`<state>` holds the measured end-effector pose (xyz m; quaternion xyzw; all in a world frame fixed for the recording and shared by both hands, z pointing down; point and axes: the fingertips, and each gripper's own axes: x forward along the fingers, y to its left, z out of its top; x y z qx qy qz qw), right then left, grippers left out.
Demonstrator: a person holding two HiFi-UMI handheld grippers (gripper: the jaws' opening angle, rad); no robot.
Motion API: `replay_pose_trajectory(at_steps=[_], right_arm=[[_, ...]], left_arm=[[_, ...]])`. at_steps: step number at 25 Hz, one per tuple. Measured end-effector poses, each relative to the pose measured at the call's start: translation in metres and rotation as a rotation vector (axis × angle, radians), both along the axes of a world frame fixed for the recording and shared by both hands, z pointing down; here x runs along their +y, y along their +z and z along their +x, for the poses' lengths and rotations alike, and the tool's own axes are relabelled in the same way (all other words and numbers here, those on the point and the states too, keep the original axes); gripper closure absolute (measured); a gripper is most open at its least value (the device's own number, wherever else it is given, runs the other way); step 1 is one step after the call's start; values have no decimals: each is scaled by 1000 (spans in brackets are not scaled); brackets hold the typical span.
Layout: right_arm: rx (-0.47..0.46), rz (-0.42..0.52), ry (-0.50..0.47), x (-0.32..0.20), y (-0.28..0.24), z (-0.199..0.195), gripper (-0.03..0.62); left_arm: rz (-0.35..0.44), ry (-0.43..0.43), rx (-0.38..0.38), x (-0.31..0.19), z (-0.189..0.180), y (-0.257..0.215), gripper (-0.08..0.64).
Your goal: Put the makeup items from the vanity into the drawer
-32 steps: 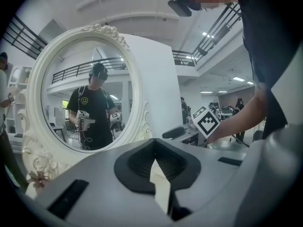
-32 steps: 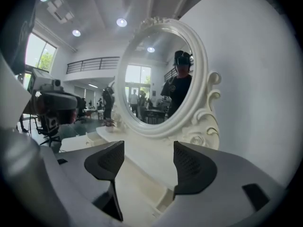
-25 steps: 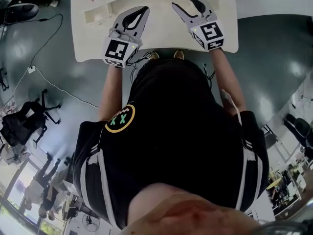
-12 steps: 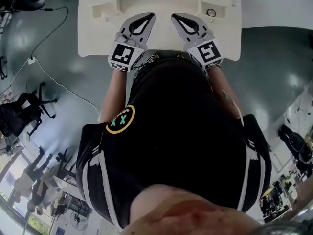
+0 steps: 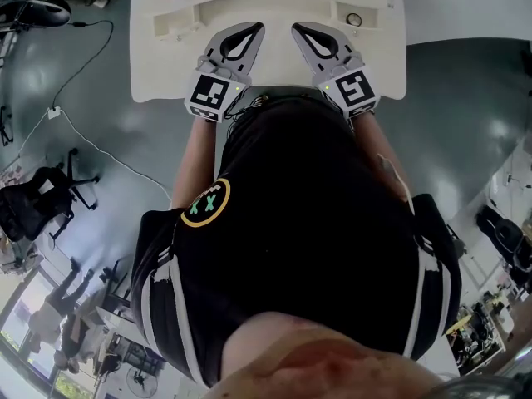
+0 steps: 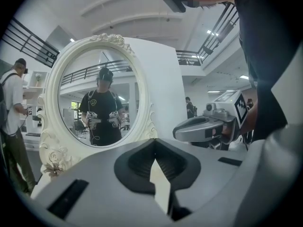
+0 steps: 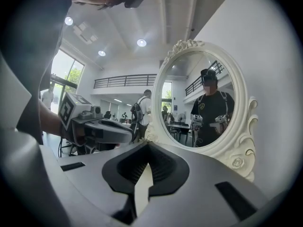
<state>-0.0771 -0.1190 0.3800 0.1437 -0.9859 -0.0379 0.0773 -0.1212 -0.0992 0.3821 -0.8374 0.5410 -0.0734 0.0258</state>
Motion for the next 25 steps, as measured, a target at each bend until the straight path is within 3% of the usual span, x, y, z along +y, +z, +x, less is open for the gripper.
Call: replay_pose_trajectory(at_steps=[25], right_arm=[[9,27,37,3,-3,-3,572]], left_arm=[[21,-18,-4,4,-16,-4,541]])
